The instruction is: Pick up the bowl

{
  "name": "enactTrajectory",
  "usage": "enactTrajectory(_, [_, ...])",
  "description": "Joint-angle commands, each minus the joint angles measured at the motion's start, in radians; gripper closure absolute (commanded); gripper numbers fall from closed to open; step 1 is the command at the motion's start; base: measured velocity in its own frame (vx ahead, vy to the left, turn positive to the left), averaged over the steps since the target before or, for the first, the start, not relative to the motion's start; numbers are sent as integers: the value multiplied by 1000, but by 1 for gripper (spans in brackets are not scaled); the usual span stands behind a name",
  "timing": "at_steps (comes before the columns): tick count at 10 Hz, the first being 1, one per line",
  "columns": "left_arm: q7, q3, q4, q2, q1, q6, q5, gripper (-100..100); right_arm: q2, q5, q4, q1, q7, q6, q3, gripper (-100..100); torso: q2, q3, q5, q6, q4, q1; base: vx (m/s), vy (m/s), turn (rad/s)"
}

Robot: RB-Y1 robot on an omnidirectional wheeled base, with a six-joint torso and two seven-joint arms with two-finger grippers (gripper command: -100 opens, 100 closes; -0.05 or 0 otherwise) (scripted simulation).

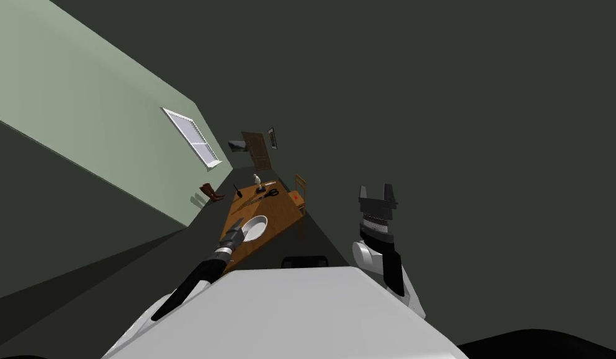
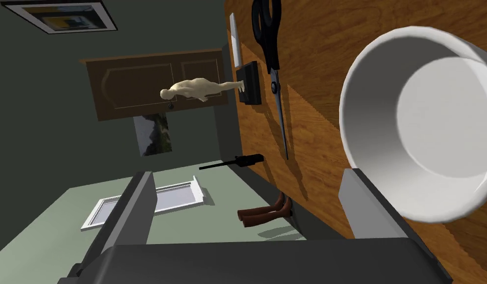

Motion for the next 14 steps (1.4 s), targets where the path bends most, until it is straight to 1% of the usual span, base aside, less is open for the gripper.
enactTrajectory(1, [16,7,14,-3,20,50,10,-100,0,0,0,0,0,0,0,0,0,0,0,0,0,0,24,-22,-194])
enactTrajectory(2, [33,18,28,2,38,80,25,-100,0,0,0,0,0,0,0,0,0,0,0,1,0,0,29,-22,-425])
enactTrajectory(3, [33,18,28,2,38,92,25,-100,0,0,0,0,0,0,0,0,0,0,0,1,0,0,20,-4,-111])
enactTrajectory(5, [66,38,57,10,74,160,58,-100,0,0,0,0,0,0,0,0,0,0,0,1,0,1,22,-6,-276])
enactTrajectory(6, [66,38,57,10,74,167,58,-100,0,0,0,0,0,0,0,0,0,0,0,1,0,1,21,7,-149])
enactTrajectory(8, [99,59,86,17,107,231,92,-100,0,0,0,0,0,0,0,0,0,0,0,1,0,2,25,9,-326])
enactTrajectory(9, [99,59,86,17,107,239,92,-100,0,0,0,0,0,0,0,0,0,0,0,1,0,2,19,23,-93])
enactTrajectory(10, [114,69,100,20,123,264,110,-100,0,0,0,0,0,0,0,0,0,0,1,0,0,3,19,21,-186])
enactTrajectory(11, [114,69,100,20,123,272,110,-100,0,0,0,0,0,0,0,0,1,0,0,0,0,3,15,20,-120])
enactTrajectory(14, [158,97,144,27,166,364,164,-100,0,0,0,0,0,0,0,0,0,0,1,0,0,4,22,38,-316])
